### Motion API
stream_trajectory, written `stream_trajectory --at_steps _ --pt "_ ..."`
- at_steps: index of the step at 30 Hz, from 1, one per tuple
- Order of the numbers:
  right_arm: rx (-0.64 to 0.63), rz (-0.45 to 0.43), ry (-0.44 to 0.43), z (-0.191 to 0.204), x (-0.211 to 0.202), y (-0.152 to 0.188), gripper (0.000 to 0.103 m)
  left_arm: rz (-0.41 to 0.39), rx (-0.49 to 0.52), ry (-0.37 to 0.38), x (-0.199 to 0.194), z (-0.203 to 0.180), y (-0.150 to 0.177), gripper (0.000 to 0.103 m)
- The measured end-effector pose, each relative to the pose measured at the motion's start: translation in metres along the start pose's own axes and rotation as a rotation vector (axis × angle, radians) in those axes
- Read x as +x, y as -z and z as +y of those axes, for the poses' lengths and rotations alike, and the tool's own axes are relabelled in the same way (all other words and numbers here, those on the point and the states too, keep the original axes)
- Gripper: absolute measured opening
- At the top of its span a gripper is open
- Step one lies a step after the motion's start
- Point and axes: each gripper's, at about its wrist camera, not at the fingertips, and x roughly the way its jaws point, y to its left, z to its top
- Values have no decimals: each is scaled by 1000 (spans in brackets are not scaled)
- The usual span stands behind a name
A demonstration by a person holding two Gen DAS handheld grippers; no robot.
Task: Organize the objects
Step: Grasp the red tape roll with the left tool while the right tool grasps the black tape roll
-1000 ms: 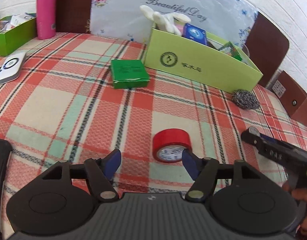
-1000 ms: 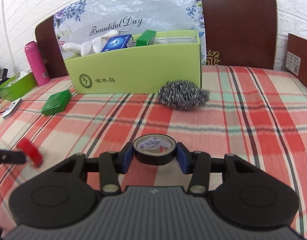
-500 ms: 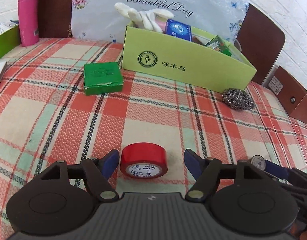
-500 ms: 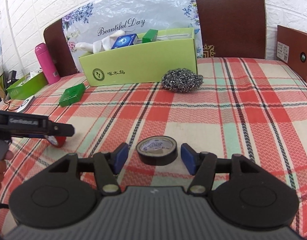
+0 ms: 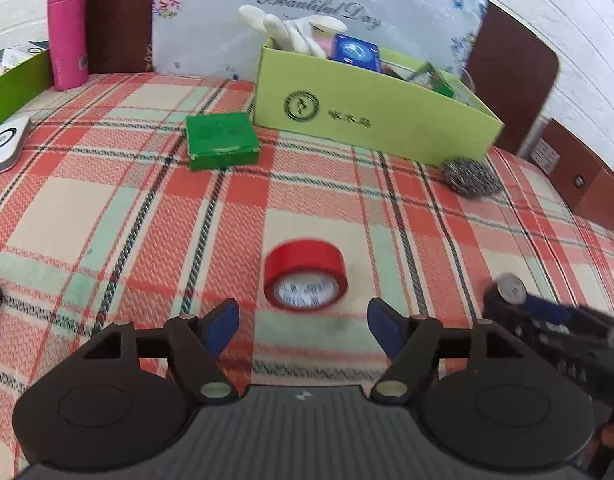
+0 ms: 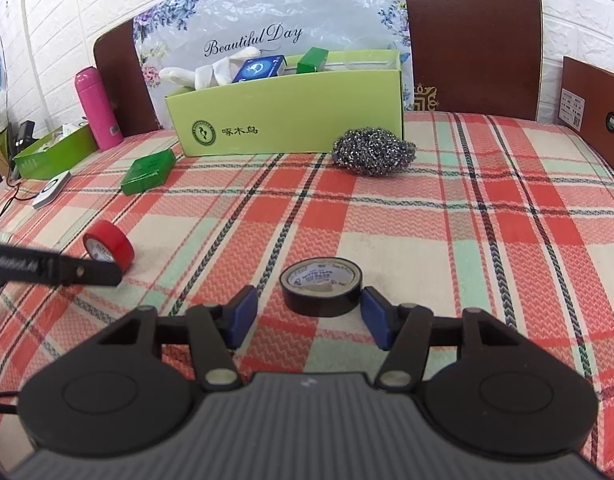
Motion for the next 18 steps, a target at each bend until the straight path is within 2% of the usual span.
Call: stream_trajectory --at_steps 3,6,9,12,15,18 --pt "6 3 -3 -1 -1 0 57 2 -35 17 9 3 -6 73" --pt "-2 7 0 -1 0 0 57 6 -36 41 9 1 -6 55" --pt "3 1 12 1 3 -2 56 3 -26 21 9 -1 -7 56" --pt "1 -4 24 1 6 -3 53 5 -32 35 13 1 -11 55" --pt "-4 -9 30 1 9 -3 53 8 -28 38 15 1 -13 49" --pt "-11 -15 49 0 13 -4 53 7 -23 38 15 0 -13 49"
